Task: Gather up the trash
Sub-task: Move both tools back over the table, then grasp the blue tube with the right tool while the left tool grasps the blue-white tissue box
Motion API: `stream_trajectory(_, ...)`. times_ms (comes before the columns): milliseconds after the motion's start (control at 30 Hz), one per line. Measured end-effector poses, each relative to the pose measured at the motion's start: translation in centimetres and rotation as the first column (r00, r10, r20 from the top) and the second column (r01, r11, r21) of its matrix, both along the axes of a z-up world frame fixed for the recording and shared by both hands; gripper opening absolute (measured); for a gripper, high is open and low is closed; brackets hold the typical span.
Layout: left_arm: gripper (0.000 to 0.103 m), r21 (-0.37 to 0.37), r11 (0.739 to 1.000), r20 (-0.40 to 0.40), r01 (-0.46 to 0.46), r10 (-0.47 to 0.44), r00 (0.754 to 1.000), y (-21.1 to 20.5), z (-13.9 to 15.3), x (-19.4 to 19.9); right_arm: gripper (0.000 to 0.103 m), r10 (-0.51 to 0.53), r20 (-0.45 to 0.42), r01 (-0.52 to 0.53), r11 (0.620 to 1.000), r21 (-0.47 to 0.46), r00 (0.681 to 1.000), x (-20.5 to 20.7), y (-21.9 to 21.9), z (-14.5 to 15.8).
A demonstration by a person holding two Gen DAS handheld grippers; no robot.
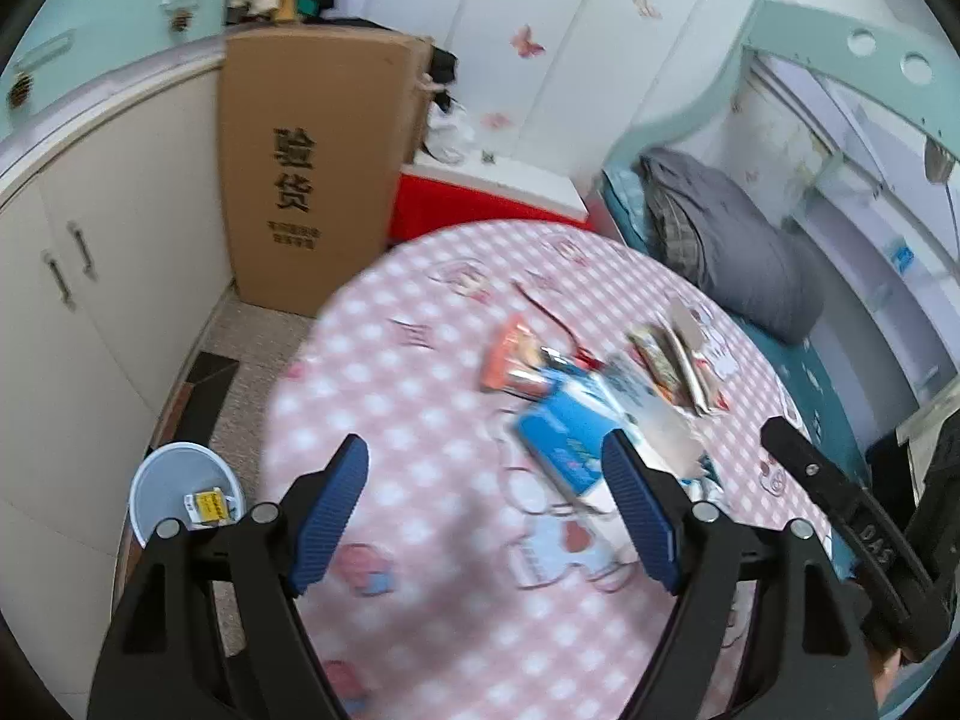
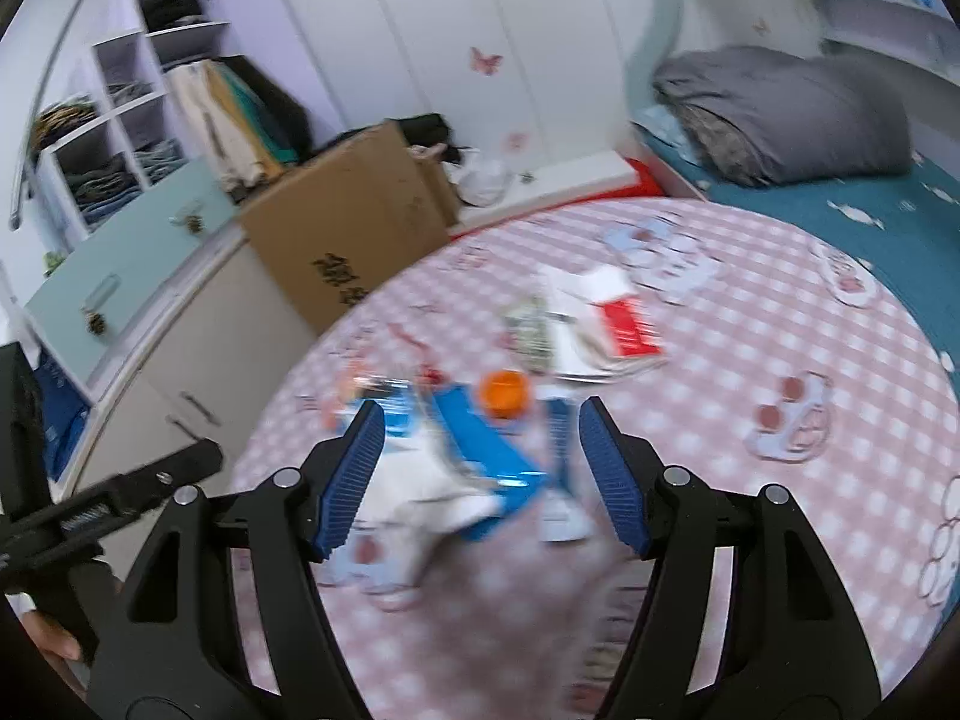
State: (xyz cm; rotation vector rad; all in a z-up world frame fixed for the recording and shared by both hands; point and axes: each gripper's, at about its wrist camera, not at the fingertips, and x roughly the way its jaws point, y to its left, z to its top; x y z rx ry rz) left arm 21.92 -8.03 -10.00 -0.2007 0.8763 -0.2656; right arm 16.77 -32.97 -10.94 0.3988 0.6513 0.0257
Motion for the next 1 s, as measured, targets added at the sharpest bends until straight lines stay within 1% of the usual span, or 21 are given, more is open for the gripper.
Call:
stream_trajectory(67, 0.078, 0.01, 1.0, -0.014, 0.016, -0.016, 1.0, -1.7, -0.2, 0.5, 0.066, -0.007, -0.036, 0.007, 1.0, 0.002, 0.999, 0.4, -1.3, -1.0)
stream_trajectory(133, 0.078, 0.021, 1.0, -0.028, 0.018, -0.018, 0.999, -2.9, -0.5, 1.1, 0.062, 0.001, -0.077, -0.001, 1.0, 0.002, 0.997, 1.0, -2.2, -2.3)
stream_trajectory(233, 0.078, 0.022, 0.999, -0.051, 0.024, -0.023, 0.998, -4.2, -0.8, 2.0, 0.059, 0.029, -0.116, -0.029, 1.0, 0.006, 0.993, 2.2, -2.2, -3.5)
stream_trajectory(300, 0.078, 0.013, 1.0, -0.058, 0.025, -0.025, 0.998, -5.0, -0.8, 2.5, 0.052, 0.047, -0.133, -0.049, 0.999, -0.015, 0.99, 2.7, -2.1, -4.1)
stream_trajectory(367, 0.078, 0.011, 0.999, -0.061, 0.031, -0.03, 0.998, -5.8, -0.5, 3.0, 0.049, 0.057, -0.154, -0.063, 0.997, -0.035, 0.986, 3.4, -1.9, -4.5)
stream_trajectory(433, 0.078, 0.015, 0.999, -0.066, 0.049, -0.048, 0.997, -7.1, -0.4, 3.5, 0.042, 0.072, -0.174, -0.08, 0.996, -0.036, 0.982, 3.9, -1.9, -5.1)
stream_trajectory(500, 0.078, 0.014, 0.997, -0.068, 0.074, -0.073, 0.995, -8.4, -0.4, 3.9, 0.025, 0.077, -0.189, -0.088, 0.995, -0.051, 0.979, 4.2, -1.9, -5.5)
stream_trajectory(533, 0.078, 0.013, 0.996, -0.071, 0.09, -0.088, 0.994, -9.0, -0.4, 4.2, 0.019, 0.075, -0.184, -0.086, 0.995, -0.056, 0.98, 4.2, -2.1, -5.6)
stream_trajectory(567, 0.078, 0.011, 0.995, -0.077, 0.104, -0.103, 0.992, -9.6, -0.5, 4.4, 0.011, 0.072, -0.182, -0.081, 0.996, -0.046, 0.981, 4.1, -2.5, -5.8)
stream_trajectory(633, 0.078, 0.016, 0.993, -0.095, 0.113, -0.111, 0.989, -10.7, -1.0, 5.1, 0.01, 0.068, -0.164, -0.068, 0.998, 0.005, 0.984, 3.7, -3.5, -6.0)
stream_trajectory(700, 0.078, 0.014, 0.993, -0.111, 0.115, -0.113, 0.987, -11.6, -1.6, 5.7, 0.009, 0.059, -0.154, -0.055, 0.998, 0.034, 0.986, 3.4, -4.2, -6.0)
stream_trajectory(767, 0.078, 0.032, 0.992, -0.117, 0.123, -0.119, 0.986, -12.3, -2.1, 6.1, 0.009, 0.054, -0.143, -0.046, 0.997, 0.057, 0.988, 3.1, -4.8, -6.0)
stream_trajectory(867, 0.073, 0.09, 0.988, -0.101, 0.126, -0.116, 0.988, -13.6, -2.8, 6.2, 0.009, 0.052, -0.134, -0.043, 0.997, 0.069, 0.99, 2.6, -5.0, -5.9)
stream_trajectory(933, 0.066, 0.108, 0.983, -0.085, 0.15, -0.141, 0.986, -14.3, -2.8, 6.0, 0.009, 0.061, -0.127, -0.049, 0.994, 0.094, 0.99, 2.3, -5.1, -5.7)
stream_trajectory(967, 0.055, 0.112, 0.979, -0.086, 0.173, -0.164, 0.983, -14.5, -2.8, 6.0, 0.009, 0.066, -0.123, -0.054, 0.993, 0.104, 0.99, 2.2, -5.0, -5.6)
stream_trajectory(1000, 0.047, 0.106, 0.975, -0.103, 0.194, -0.183, 0.978, -14.7, -2.9, 6.1, 0.009, 0.07, -0.119, -0.057, 0.992, 0.109, 0.99, 2.1, -4.9, -5.5)
